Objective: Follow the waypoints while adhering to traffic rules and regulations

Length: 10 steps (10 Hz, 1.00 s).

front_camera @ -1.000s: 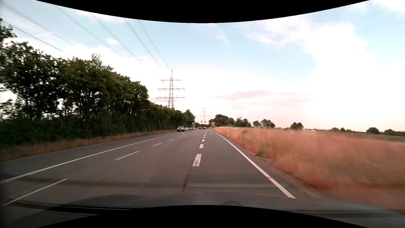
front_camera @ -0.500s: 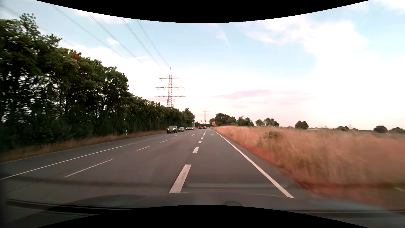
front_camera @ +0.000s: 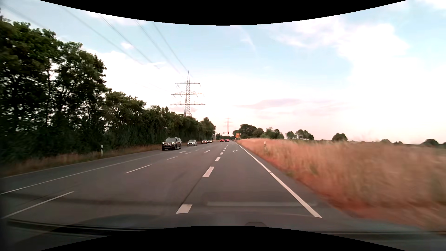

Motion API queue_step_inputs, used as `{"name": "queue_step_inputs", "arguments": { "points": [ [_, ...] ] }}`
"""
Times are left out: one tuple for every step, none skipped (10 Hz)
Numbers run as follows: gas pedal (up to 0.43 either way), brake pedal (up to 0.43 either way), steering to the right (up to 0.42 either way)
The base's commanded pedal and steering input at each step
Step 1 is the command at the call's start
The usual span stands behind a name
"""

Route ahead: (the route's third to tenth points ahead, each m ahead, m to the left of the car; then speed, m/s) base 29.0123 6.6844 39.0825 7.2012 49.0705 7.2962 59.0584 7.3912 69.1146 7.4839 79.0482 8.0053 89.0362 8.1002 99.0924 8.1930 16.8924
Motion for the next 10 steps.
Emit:
{"name": "queue_step_inputs", "arguments": {
  "points": [
    [0.0, 0.085, -0.009],
    [0.0, 0.085, -0.008],
    [0.0, 0.091, -0.007],
    [0.0, 0.091, -0.006],
    [0.0, 0.091, -0.006],
    [0.0, 0.098, -0.005],
    [0.0, 0.091, -0.004],
    [0.0, 0.098, -0.004],
    [0.0, 0.098, -0.004],
    [0.0, 0.098, -0.004]
  ]
}}
